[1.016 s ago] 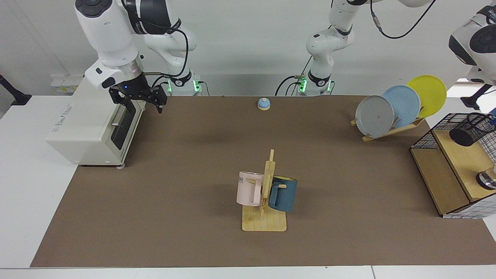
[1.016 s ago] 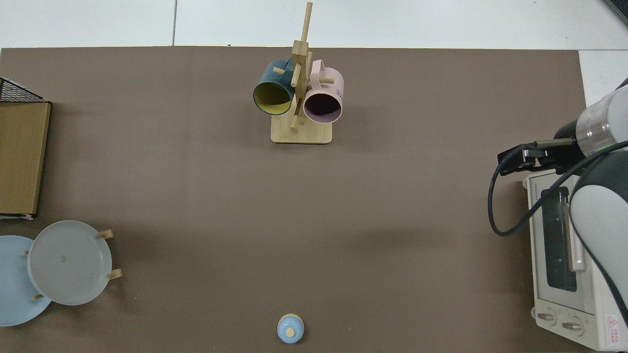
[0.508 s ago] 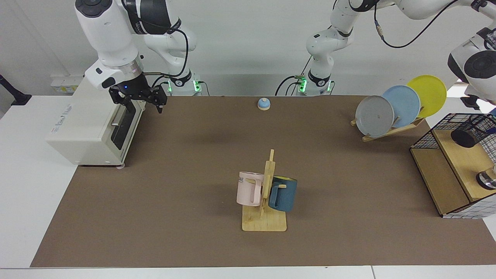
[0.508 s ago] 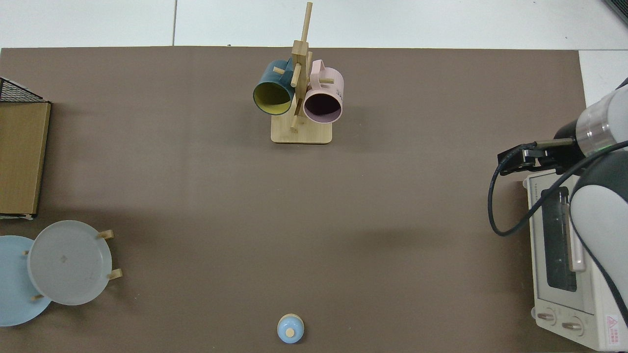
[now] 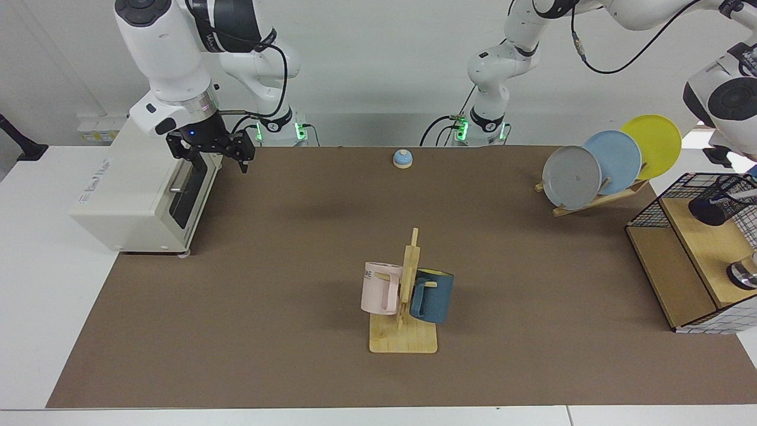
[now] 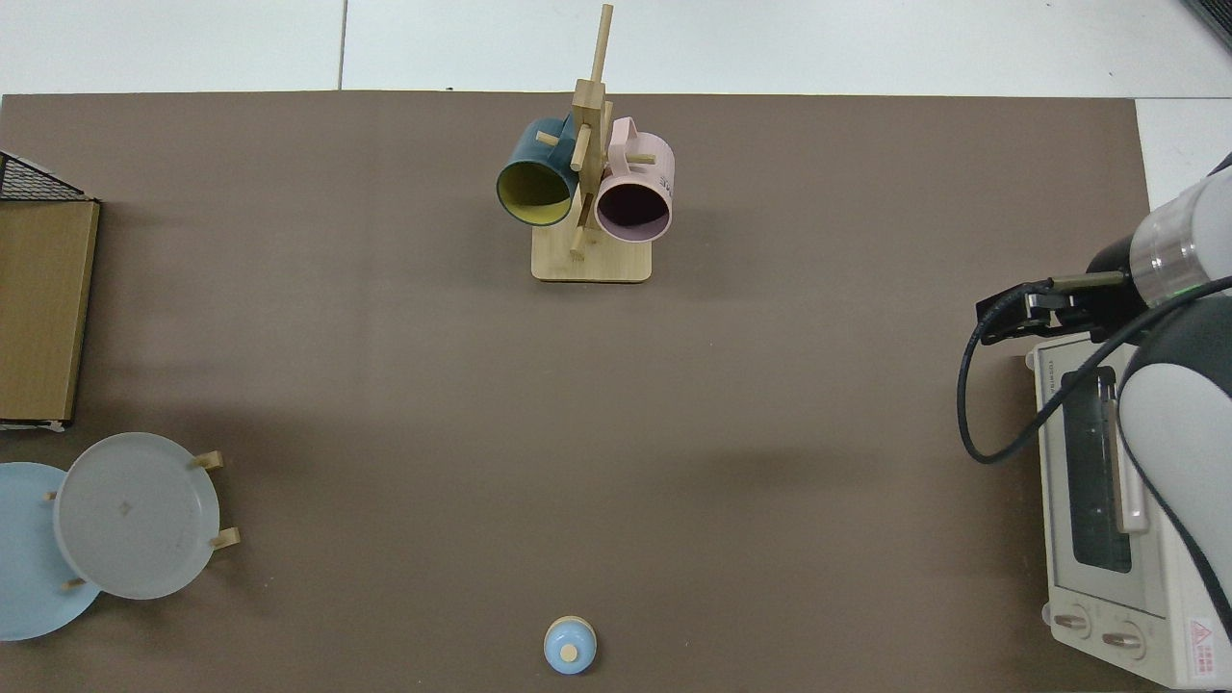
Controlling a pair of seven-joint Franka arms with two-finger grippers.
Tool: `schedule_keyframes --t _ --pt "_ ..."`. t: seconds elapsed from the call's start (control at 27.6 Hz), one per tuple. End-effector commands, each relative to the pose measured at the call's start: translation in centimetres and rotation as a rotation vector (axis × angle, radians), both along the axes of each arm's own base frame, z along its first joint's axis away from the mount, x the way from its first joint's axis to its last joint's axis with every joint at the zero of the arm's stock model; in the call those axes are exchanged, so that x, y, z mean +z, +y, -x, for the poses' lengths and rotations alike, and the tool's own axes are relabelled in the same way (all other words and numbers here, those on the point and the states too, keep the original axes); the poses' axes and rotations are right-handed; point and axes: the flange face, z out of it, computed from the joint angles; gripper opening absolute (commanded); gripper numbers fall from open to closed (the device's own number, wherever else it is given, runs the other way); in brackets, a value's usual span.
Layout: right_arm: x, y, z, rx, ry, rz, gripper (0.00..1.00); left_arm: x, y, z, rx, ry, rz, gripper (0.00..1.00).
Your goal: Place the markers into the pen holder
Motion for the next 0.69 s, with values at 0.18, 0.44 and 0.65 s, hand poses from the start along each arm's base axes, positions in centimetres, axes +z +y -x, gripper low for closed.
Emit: schedule_keyframes --t 0.18,0.44,0.65 --pt "0.0 -0.1 0.6 0.006 0.000 -0.001 1.00 3.5 -2.6 -0.6 0.044 -0.031 -0.002 1.00" --pt "0.0 -0.1 0.6 0.006 0.000 -0.001 1.00 6.4 -4.3 -0.4 0.181 -0.182 0.130 1.00" --pt "0.0 -0.2 0.6 0.005 0.000 -0.001 1.00 6.7 -6.6 0.4 0.367 -0.336 0.238 1.00"
